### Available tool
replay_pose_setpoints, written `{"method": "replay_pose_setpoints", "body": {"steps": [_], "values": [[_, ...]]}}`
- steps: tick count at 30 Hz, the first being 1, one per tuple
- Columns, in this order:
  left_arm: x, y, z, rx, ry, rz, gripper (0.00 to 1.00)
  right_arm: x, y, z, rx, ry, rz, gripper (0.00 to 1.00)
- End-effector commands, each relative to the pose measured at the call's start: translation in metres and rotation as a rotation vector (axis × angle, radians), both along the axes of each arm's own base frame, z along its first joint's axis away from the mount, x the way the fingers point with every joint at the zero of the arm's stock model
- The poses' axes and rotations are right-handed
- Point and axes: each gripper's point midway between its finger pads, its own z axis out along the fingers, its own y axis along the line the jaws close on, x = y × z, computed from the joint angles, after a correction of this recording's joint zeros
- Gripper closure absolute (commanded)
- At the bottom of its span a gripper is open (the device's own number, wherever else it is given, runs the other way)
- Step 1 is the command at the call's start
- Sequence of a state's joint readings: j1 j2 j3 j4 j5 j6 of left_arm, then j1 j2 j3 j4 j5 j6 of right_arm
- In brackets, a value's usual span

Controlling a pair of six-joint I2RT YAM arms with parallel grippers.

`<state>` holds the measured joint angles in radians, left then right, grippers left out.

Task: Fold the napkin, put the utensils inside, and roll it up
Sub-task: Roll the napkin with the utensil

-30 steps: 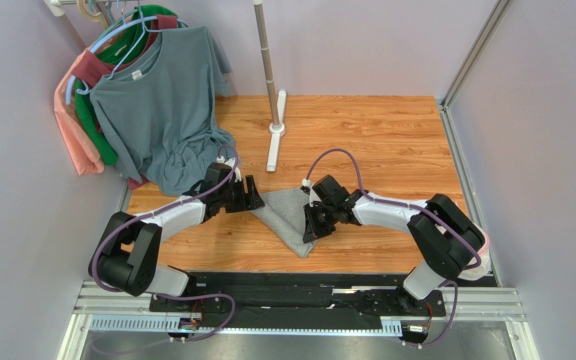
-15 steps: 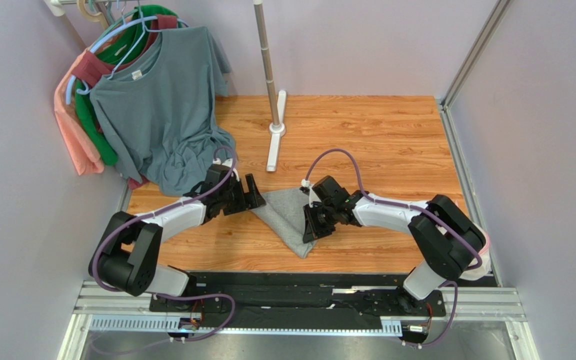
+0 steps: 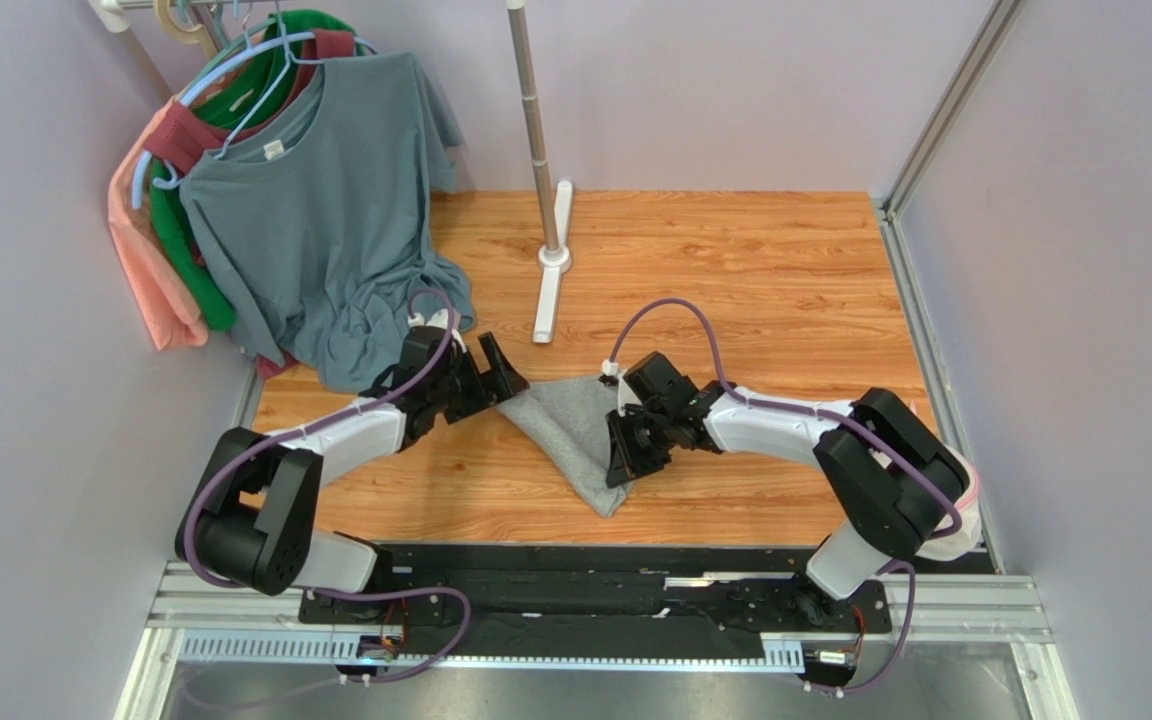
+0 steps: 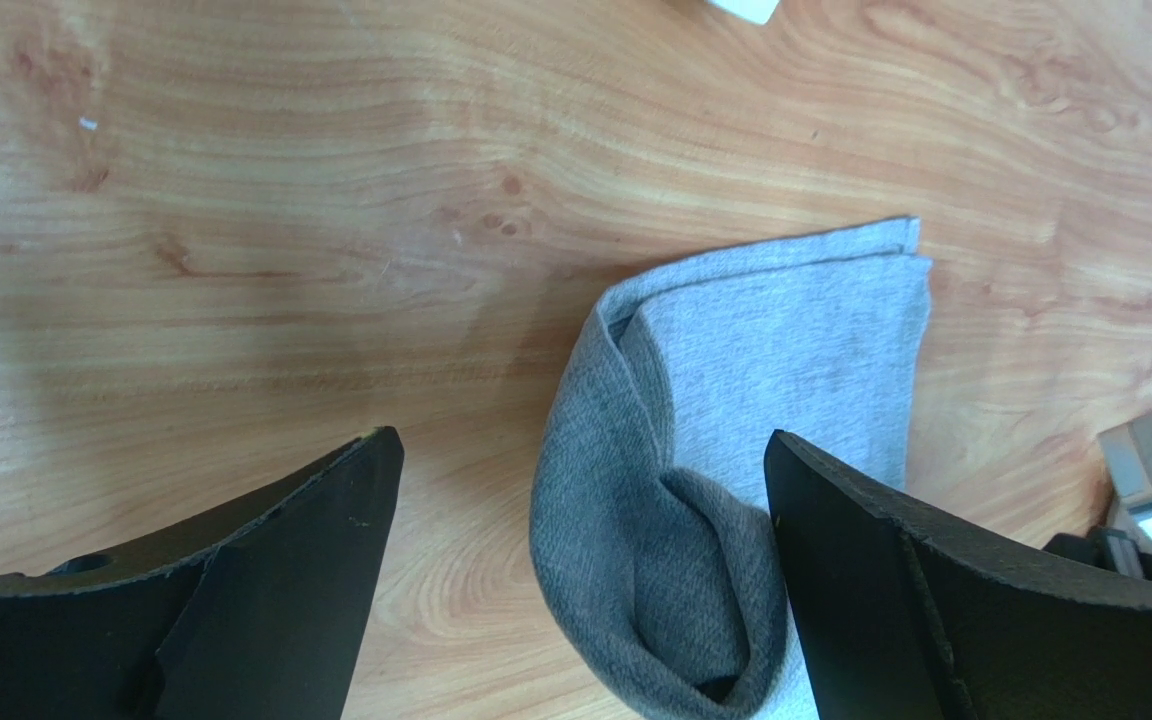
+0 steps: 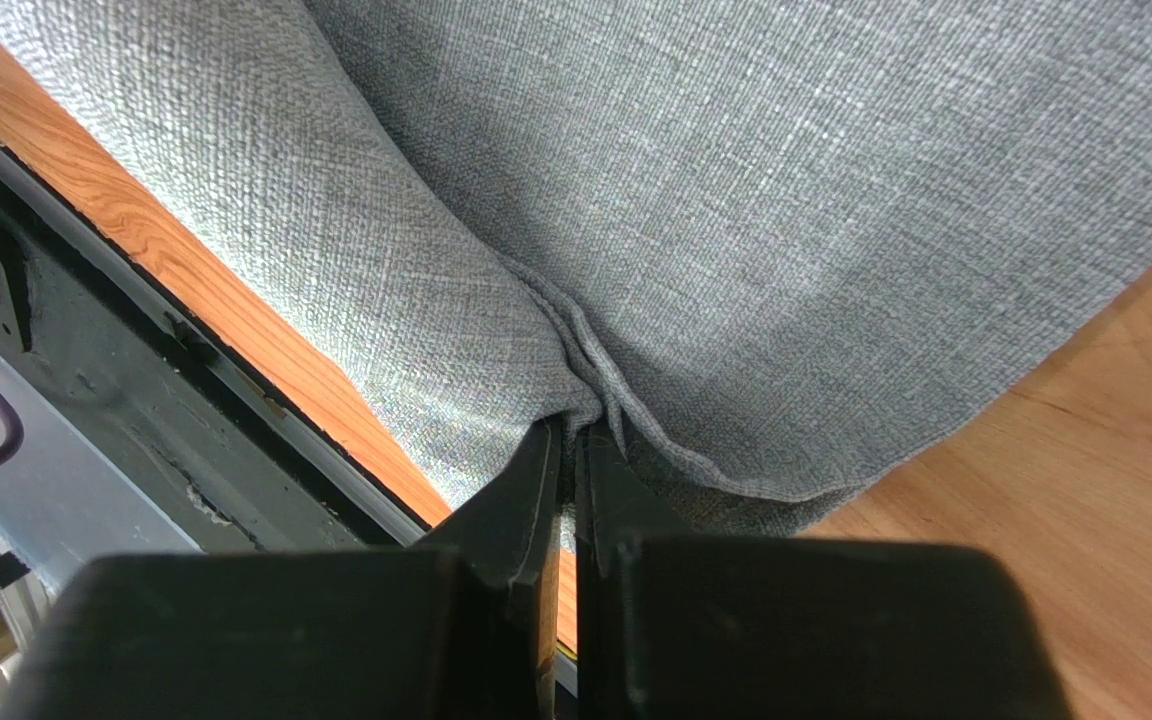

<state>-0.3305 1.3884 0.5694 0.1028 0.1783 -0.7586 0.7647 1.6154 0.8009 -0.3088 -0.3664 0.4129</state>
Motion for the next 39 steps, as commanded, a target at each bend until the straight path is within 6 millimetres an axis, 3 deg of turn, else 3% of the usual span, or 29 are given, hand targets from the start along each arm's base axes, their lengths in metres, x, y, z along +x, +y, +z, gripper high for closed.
{"method": "replay_pose_setpoints", "body": {"steps": [1, 8, 17, 20, 24, 26, 30, 34, 36, 39], "values": [[0.012, -0.001, 0.017, -0.064, -0.072, 0.037, 0.01, -0.024, -0.053, -0.050, -0.272, 0.049, 0.017, 1.00], [0.019, 0.001, 0.024, -0.069, -0.078, 0.040, 0.01, -0.025, -0.053, -0.050, -0.275, 0.053, 0.026, 1.00], [0.006, -0.007, -0.004, -0.083, -0.020, -0.028, 0.15, -0.022, -0.052, -0.046, -0.288, 0.033, 0.039, 1.00], [0.004, -0.011, -0.005, -0.102, -0.017, -0.052, 0.26, -0.022, -0.050, -0.043, -0.295, 0.030, 0.042, 1.00], [0.000, -0.011, -0.015, -0.095, 0.015, -0.064, 0.51, -0.018, -0.043, -0.030, -0.291, -0.002, 0.059, 0.95], [-0.002, -0.010, -0.018, -0.083, 0.026, -0.071, 0.58, -0.014, -0.039, -0.021, -0.281, -0.019, 0.058, 0.94], [-0.006, -0.007, -0.025, -0.049, 0.054, -0.084, 0.79, -0.009, -0.030, -0.003, -0.248, -0.044, 0.064, 0.88], [-0.011, -0.005, -0.032, -0.019, 0.077, -0.116, 0.87, -0.007, -0.023, 0.016, -0.223, -0.065, 0.073, 0.78], [-0.013, -0.005, -0.036, -0.011, 0.086, -0.125, 0.88, -0.002, -0.017, 0.029, -0.201, -0.094, 0.080, 0.66], [-0.015, -0.004, -0.041, -0.002, 0.095, -0.139, 0.88, 0.003, -0.009, 0.051, -0.179, -0.148, 0.093, 0.55]]}}
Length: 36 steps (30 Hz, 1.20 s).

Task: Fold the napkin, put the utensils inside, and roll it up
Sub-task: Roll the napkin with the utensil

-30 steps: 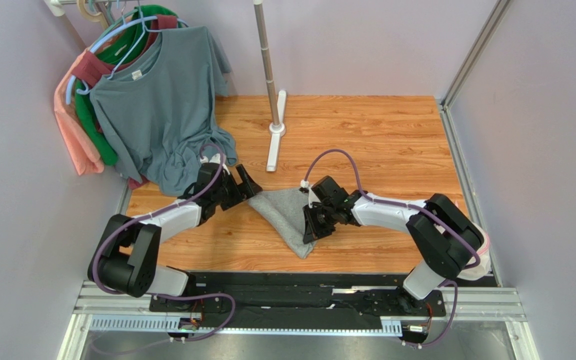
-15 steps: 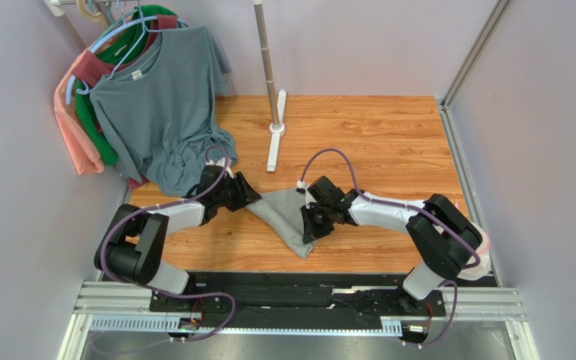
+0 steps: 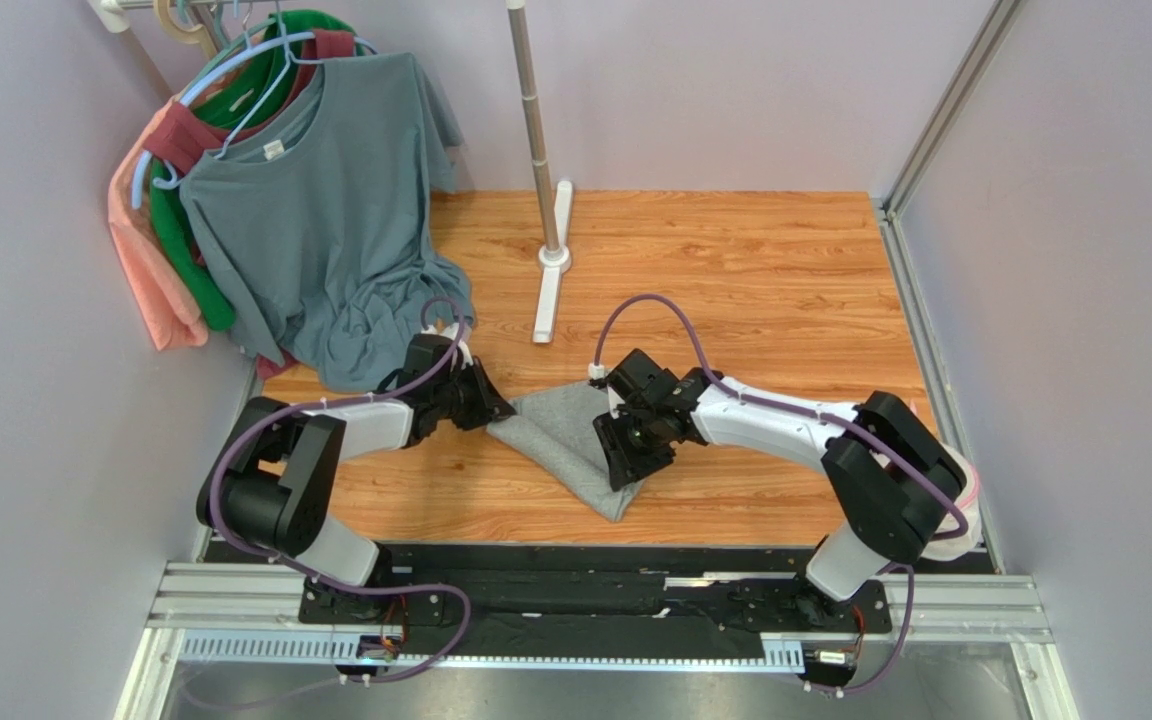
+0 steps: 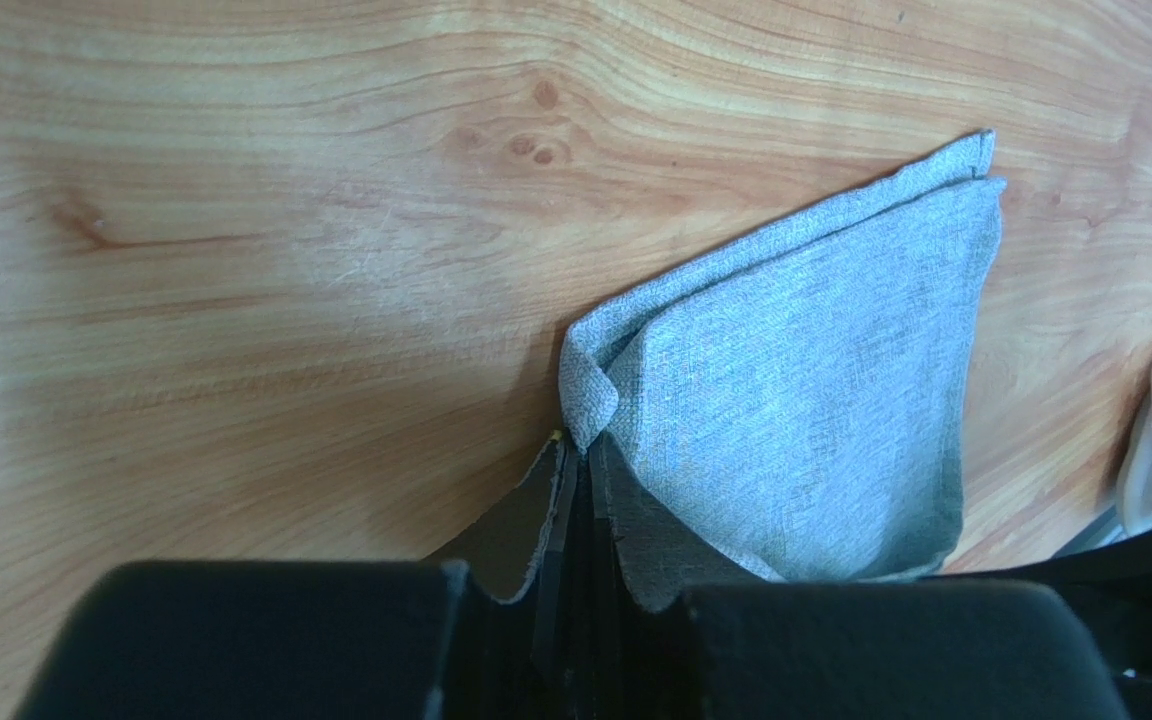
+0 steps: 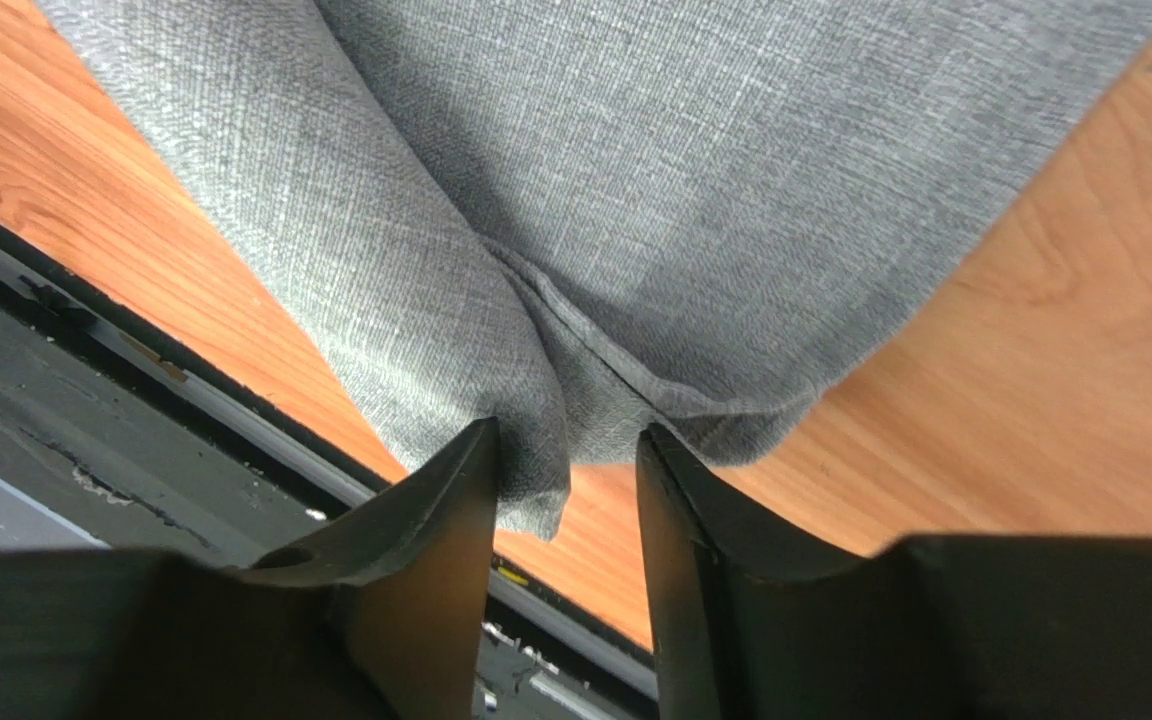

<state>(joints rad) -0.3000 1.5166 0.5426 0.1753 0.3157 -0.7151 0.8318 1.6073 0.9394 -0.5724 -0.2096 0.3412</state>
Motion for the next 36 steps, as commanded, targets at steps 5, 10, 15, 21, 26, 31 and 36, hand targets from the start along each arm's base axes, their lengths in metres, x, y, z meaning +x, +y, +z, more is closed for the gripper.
{"method": "replay_pose_setpoints", "body": {"steps": [5, 10, 15, 21, 26, 31, 36], "values": [[-0.002, 0.002, -0.010, 0.037, 0.002, -0.058, 0.88, 0.018, 0.029, 0.073, 0.072, -0.275, 0.132, 0.50], [-0.001, 0.000, -0.010, 0.029, 0.000, -0.062, 0.88, 0.026, 0.058, 0.070, 0.062, -0.445, 0.252, 0.46], [-0.003, -0.001, -0.011, 0.029, 0.004, -0.067, 0.88, 0.038, 0.074, 0.054, -0.013, -0.589, 0.296, 0.45], [-0.002, -0.001, -0.012, 0.028, 0.009, -0.067, 0.88, 0.038, 0.093, 0.042, -0.012, -0.611, 0.340, 0.43], [0.000, -0.001, -0.012, 0.029, 0.008, -0.068, 0.88, 0.026, 0.100, 0.028, 0.001, -0.557, 0.368, 0.43], [0.000, 0.000, -0.013, 0.037, 0.011, -0.067, 0.88, 0.021, 0.097, 0.007, -0.031, -0.507, 0.365, 0.44], [0.001, 0.000, -0.013, 0.038, 0.012, -0.068, 0.88, 0.015, 0.091, -0.011, -0.060, -0.464, 0.357, 0.49]]}}
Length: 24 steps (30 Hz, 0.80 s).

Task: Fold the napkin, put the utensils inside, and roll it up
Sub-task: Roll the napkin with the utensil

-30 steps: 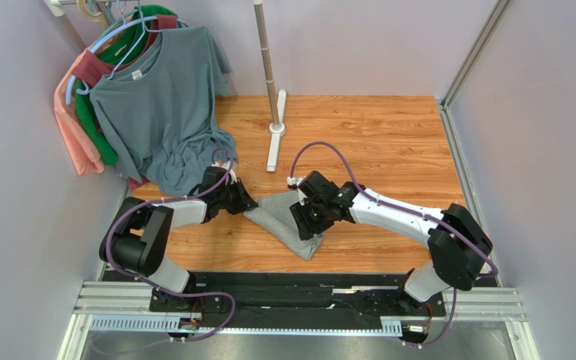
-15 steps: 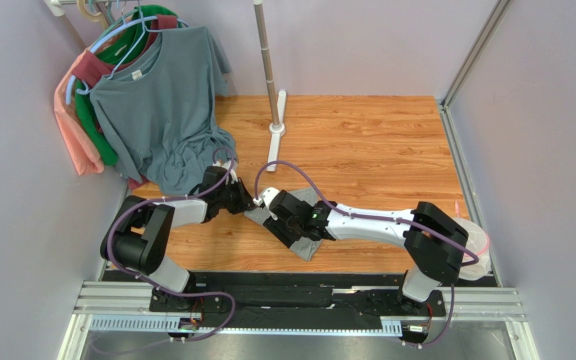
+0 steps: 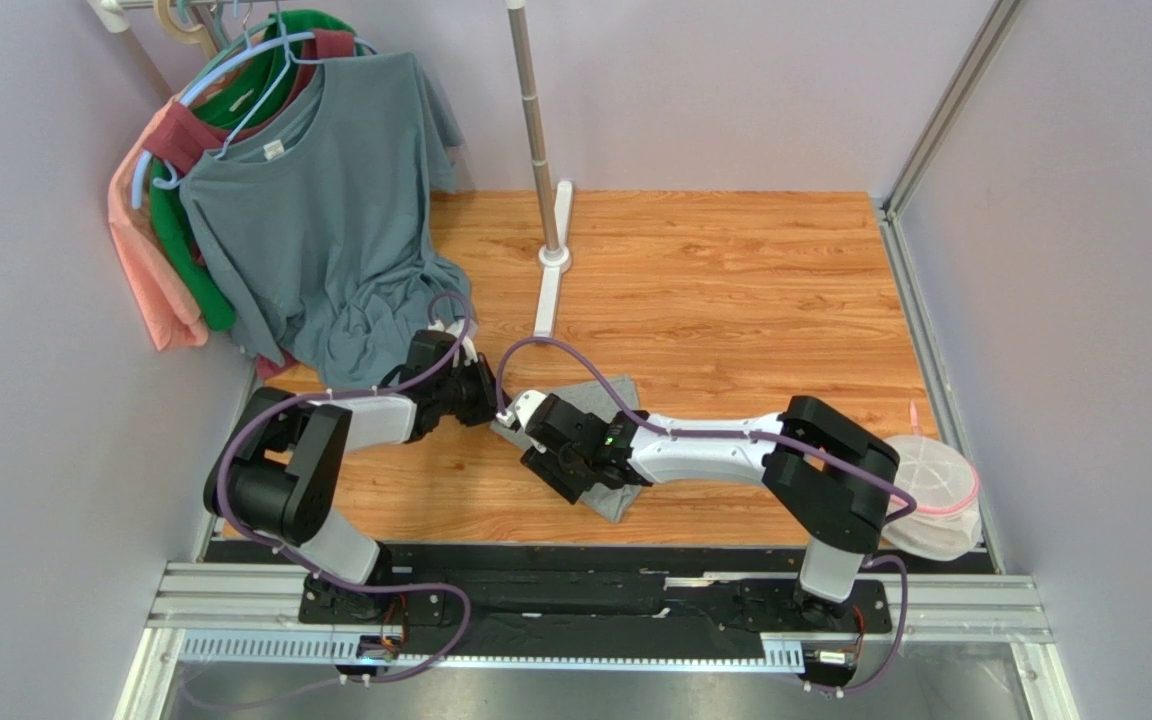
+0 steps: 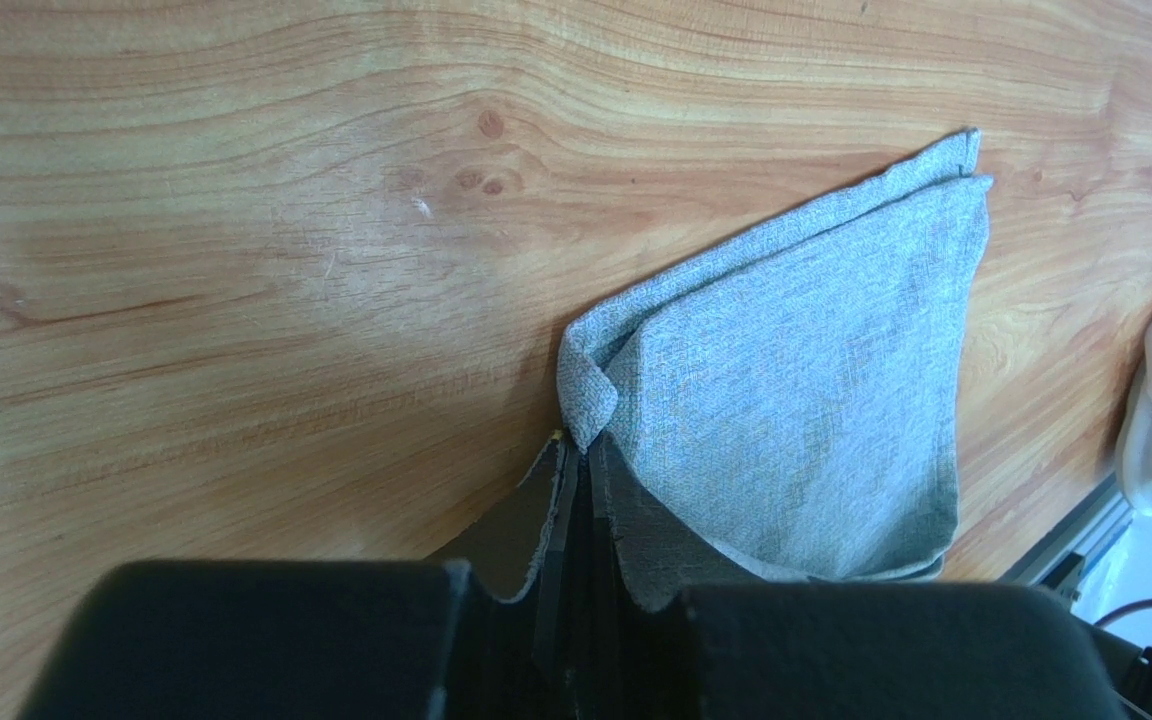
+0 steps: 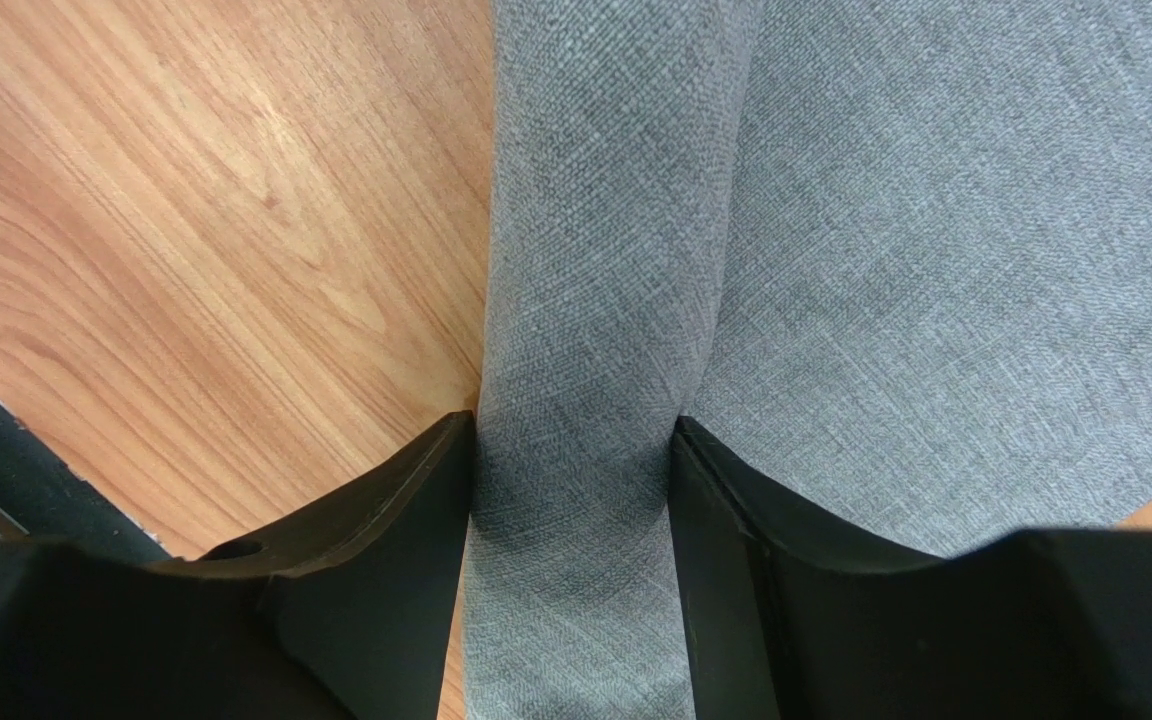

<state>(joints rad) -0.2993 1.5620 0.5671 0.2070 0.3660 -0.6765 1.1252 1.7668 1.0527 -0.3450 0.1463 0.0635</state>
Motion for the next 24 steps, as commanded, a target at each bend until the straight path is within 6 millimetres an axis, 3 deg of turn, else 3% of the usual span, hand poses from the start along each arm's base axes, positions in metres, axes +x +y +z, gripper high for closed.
{"method": "replay_pose_setpoints", "body": {"steps": [1, 6, 9, 10, 13, 20, 24], "values": [[-0.004, 0.008, -0.013, 0.056, 0.029, -0.008, 0.88, -0.002, 0.009, -0.007, 0.024, 0.023, -0.017, 0.50], [-0.001, 0.007, -0.006, 0.052, 0.011, -0.006, 0.83, -0.010, -0.001, -0.025, -0.012, 0.083, -0.043, 0.79], [0.004, 0.008, 0.005, 0.054, -0.017, 0.006, 0.61, -0.018, -0.010, -0.034, -0.017, 0.143, -0.050, 0.89], [0.010, 0.009, 0.015, 0.054, -0.045, 0.016, 0.42, -0.023, -0.012, -0.037, -0.012, 0.176, -0.041, 0.90], [0.020, 0.017, 0.029, 0.086, -0.072, 0.046, 0.23, -0.032, -0.019, -0.041, 0.011, 0.253, -0.030, 0.92], [0.035, 0.029, 0.060, 0.116, -0.159, 0.091, 0.18, -0.045, -0.022, -0.047, 0.054, 0.398, 0.019, 0.94], [0.025, 0.033, 0.059, 0.110, -0.193, 0.088, 0.18, -0.042, -0.020, -0.046, 0.111, 0.477, 0.017, 0.94]]}}
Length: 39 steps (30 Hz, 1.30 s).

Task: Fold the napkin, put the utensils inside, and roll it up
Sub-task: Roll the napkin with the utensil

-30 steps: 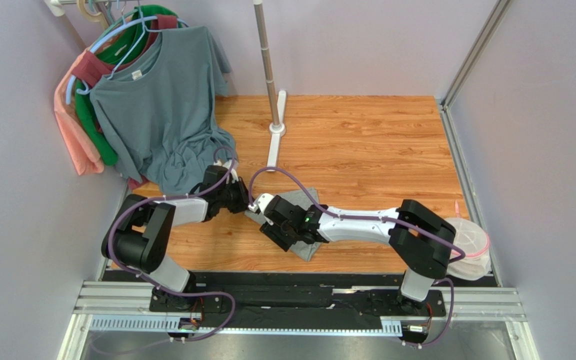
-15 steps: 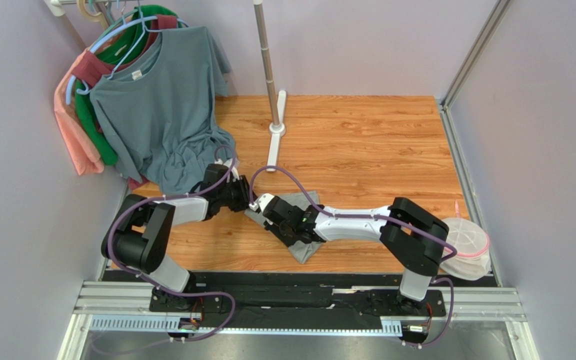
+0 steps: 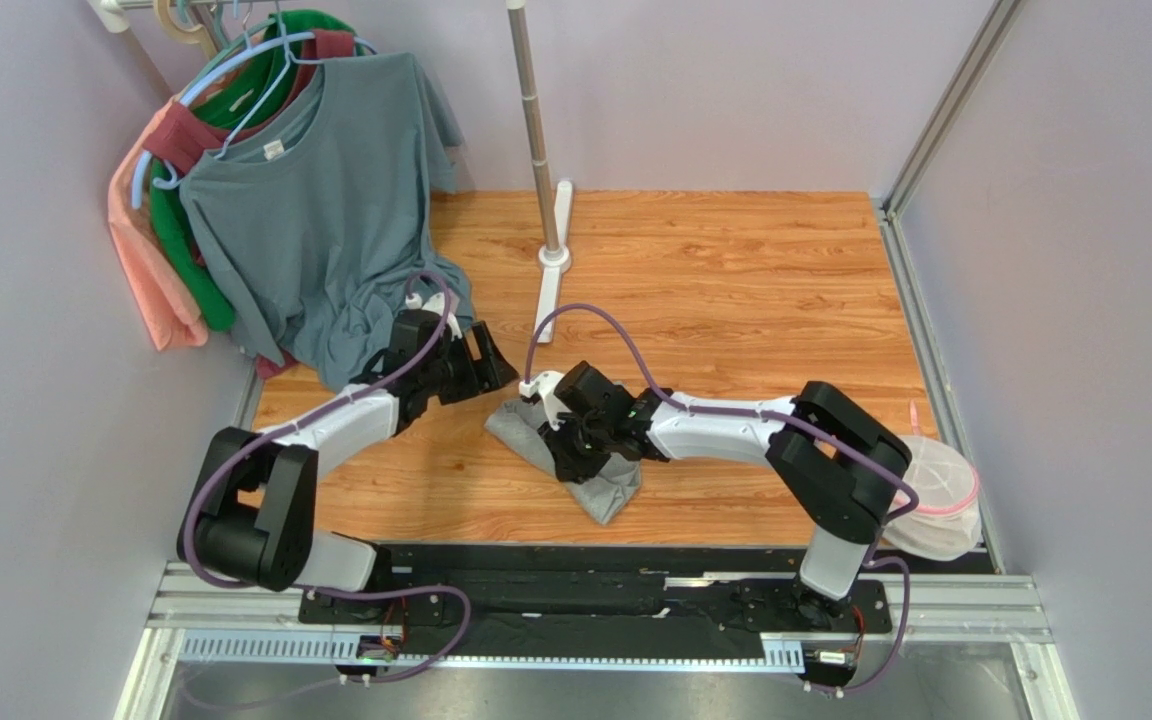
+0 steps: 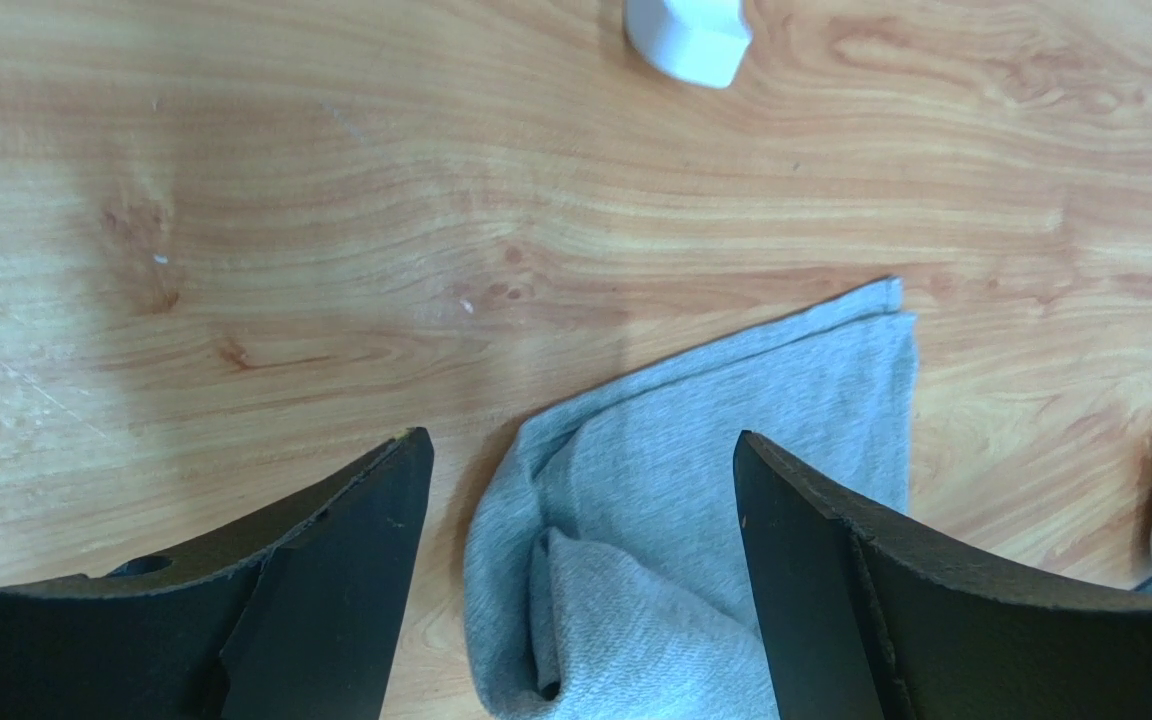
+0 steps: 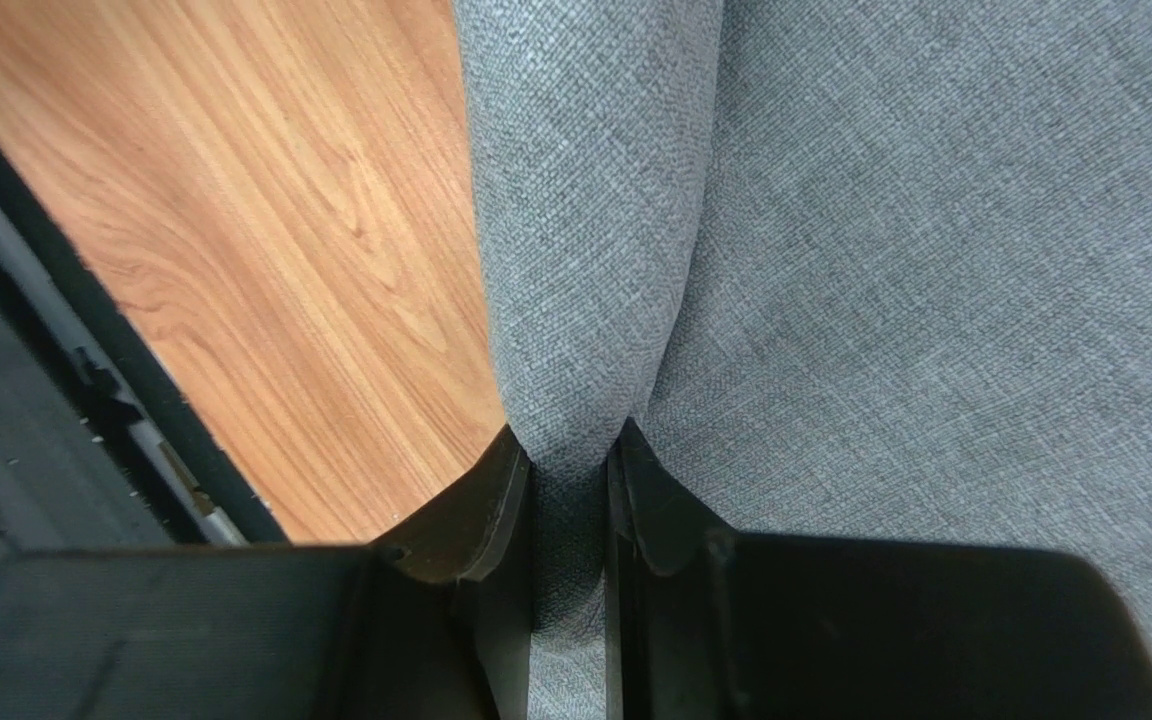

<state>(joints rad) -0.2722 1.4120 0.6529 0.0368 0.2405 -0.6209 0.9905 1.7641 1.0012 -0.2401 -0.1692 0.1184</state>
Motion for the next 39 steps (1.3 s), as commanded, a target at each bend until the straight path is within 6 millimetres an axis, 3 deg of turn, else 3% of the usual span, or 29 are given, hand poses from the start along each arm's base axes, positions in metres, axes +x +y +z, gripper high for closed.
{"method": "replay_pose_setpoints", "body": {"steps": [1, 9, 14, 23, 31, 34, 37, 38, 39], "values": [[-0.003, 0.007, 0.016, 0.011, -0.095, -0.009, 0.18, -0.045, -0.027, -0.042, -0.054, 0.281, 0.068, 0.94], [-0.031, 0.002, 0.007, -0.038, -0.129, -0.078, 0.20, -0.031, -0.033, -0.045, 0.019, 0.415, 0.041, 0.94], [-0.032, -0.003, 0.012, -0.070, -0.165, -0.093, 0.21, -0.029, -0.032, -0.050, 0.038, 0.476, 0.051, 0.94], [-0.035, -0.007, -0.016, -0.068, -0.061, -0.114, 0.27, -0.022, -0.037, -0.061, 0.055, 0.555, 0.031, 0.95], [-0.035, -0.003, -0.018, -0.057, -0.063, -0.085, 0.32, -0.016, -0.039, -0.064, 0.056, 0.597, 0.015, 0.94], [-0.035, -0.007, -0.019, -0.070, -0.055, -0.103, 0.40, -0.013, -0.038, -0.063, 0.070, 0.612, 0.011, 0.94], [-0.035, -0.009, -0.024, -0.066, -0.038, -0.125, 0.61, -0.011, -0.041, -0.064, 0.069, 0.628, 0.000, 0.91], [-0.036, -0.009, -0.026, -0.060, -0.029, -0.134, 0.74, -0.010, -0.039, -0.060, 0.079, 0.622, 0.001, 0.90], [-0.037, -0.008, -0.029, -0.049, -0.018, -0.141, 0.80, -0.008, -0.039, -0.056, 0.084, 0.616, -0.002, 0.83]]}}
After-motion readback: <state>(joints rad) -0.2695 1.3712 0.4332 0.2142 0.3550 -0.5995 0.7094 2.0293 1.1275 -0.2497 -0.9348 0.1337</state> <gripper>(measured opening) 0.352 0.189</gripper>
